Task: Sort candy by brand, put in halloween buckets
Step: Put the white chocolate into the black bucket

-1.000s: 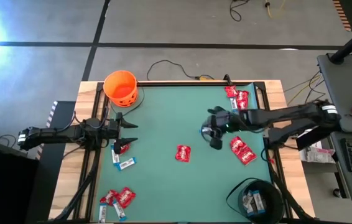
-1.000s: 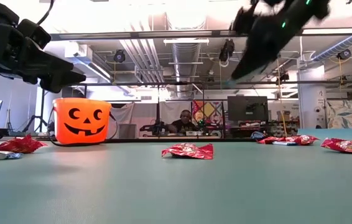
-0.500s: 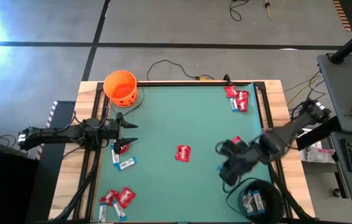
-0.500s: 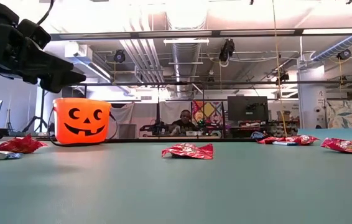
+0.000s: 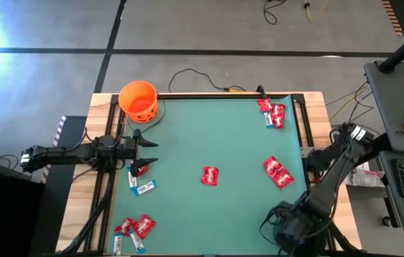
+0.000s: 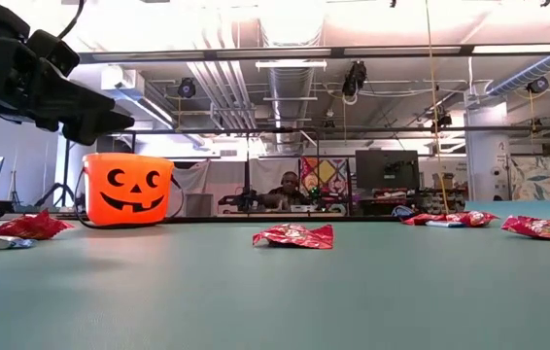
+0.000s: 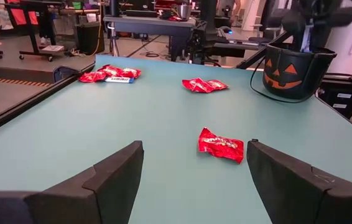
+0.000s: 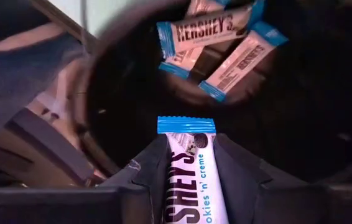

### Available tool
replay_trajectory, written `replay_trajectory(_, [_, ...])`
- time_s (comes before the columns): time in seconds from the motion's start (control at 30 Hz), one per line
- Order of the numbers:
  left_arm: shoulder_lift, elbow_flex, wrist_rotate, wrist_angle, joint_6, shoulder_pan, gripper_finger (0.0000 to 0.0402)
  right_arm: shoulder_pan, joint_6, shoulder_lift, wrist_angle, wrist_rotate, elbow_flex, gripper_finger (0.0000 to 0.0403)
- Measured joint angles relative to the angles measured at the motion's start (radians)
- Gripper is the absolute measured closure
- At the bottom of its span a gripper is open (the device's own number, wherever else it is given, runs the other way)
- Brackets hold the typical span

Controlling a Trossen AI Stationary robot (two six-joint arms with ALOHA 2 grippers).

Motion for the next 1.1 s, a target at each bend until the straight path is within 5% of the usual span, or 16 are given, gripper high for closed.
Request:
replay_trajectory(0.23, [0.0, 0.0, 0.0, 0.0, 0.0, 0.0, 0.013, 0.023, 0.036, 0.027, 0.024, -0.018, -0.085, 0.0276])
replay_trajectory(0.43, [0.0, 0.0, 0.0, 0.0, 0.0, 0.0, 0.013, 0.018, 0.059, -0.045, 0.021, -0.039, -0.09, 0.0199])
replay_trajectory(0.6, [0.001, 0.0, 0.0, 0.0, 0.0, 0.0, 0.013, -0.042, 0.275, -0.199, 0.027, -0.033, -0.042, 0.0145])
replay_trajectory(0.7, [0.001, 0.0, 0.0, 0.0, 0.0, 0.0, 0.013, -0.101, 0.347, -0.293, 0.024, 0.1, -0.017, 0.0133])
replay_trajectory(0.9, [0.001, 0.0, 0.0, 0.0, 0.0, 0.0, 0.013, -0.286, 0.265, -0.44, -0.149, 0.631, -0.014, 0.0141])
replay_trajectory(1.1, [0.001, 0.0, 0.0, 0.0, 0.0, 0.0, 0.013, -0.627, 0.031, -0.46, -0.437, 0.624, -0.019, 0.0157])
